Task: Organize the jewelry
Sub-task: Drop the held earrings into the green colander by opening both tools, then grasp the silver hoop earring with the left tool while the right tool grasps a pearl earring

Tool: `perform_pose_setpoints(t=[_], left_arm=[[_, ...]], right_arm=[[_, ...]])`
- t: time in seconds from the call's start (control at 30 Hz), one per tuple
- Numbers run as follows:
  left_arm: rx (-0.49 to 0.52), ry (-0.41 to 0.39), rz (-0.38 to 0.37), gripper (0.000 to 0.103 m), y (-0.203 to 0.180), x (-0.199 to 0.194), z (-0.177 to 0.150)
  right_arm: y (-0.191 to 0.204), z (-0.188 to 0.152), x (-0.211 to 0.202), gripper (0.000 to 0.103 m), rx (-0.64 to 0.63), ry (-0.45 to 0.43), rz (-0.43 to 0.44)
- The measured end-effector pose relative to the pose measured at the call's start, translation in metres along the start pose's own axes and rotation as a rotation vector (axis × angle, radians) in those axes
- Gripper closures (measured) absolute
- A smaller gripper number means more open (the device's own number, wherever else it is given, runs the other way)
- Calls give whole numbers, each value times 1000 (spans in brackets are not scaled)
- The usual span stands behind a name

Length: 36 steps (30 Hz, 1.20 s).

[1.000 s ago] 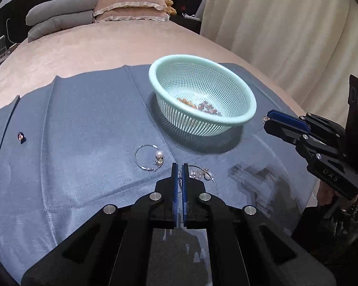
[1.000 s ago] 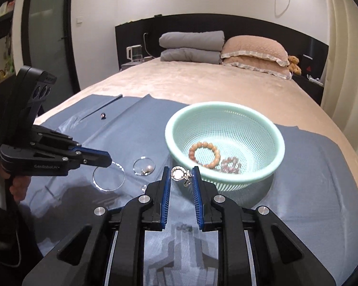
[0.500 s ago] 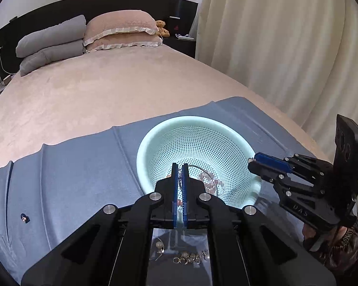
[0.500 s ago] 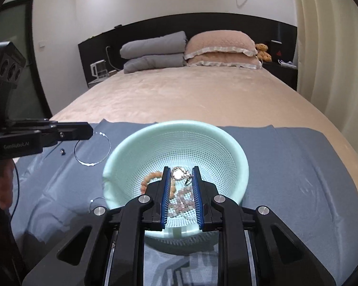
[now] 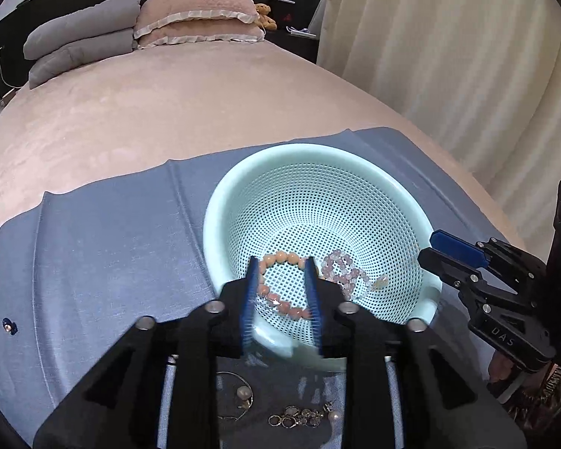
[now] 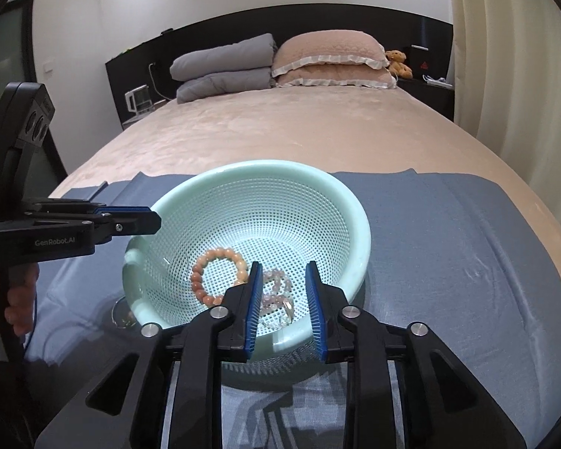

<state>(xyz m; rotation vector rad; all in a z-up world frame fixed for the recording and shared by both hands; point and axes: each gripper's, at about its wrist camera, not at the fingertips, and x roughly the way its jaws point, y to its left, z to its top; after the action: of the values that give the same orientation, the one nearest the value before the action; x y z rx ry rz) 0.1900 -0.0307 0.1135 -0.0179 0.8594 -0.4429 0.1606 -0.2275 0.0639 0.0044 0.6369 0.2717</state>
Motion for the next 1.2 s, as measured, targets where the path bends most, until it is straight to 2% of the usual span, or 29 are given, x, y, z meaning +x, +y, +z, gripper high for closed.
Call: perform_pose_setpoints(t=[0.03, 0.07, 0.33, 0.43, 0.5, 0.57, 0.77, 0.93, 1.0, 1.2], left_arm=[[-6, -10, 2, 64, 2, -4, -1], [-9, -13, 0, 64, 3, -7, 0], [7, -14, 83, 52, 17, -35, -18], [6, -1, 106, 45, 25, -43, -30], [-6, 12, 106, 38, 28, -47, -41], [-18, 27, 107, 37, 32, -49, -51], [-42, 92, 96, 35, 36, -33, -87], [20, 109, 76, 35, 28, -17, -103], [28, 108, 68, 30, 27, -12, -106], [62, 126, 59, 29, 26, 2, -113]], right_arm=[[0, 0, -1, 58, -1, -8, -2], [0, 0, -3, 56, -5, -16, -2], [8, -3, -15, 56, -22, -27, 41], [18, -5, -18, 56, -44, -24, 64], [26, -8, -20, 56, -61, -23, 77], [33, -10, -21, 56, -74, -20, 88], [58, -20, -27, 56, -124, -7, 161], [74, -36, -32, 56, -168, 33, 274], [81, -45, -29, 56, -206, 58, 289], [88, -63, -8, 56, -272, 145, 270]])
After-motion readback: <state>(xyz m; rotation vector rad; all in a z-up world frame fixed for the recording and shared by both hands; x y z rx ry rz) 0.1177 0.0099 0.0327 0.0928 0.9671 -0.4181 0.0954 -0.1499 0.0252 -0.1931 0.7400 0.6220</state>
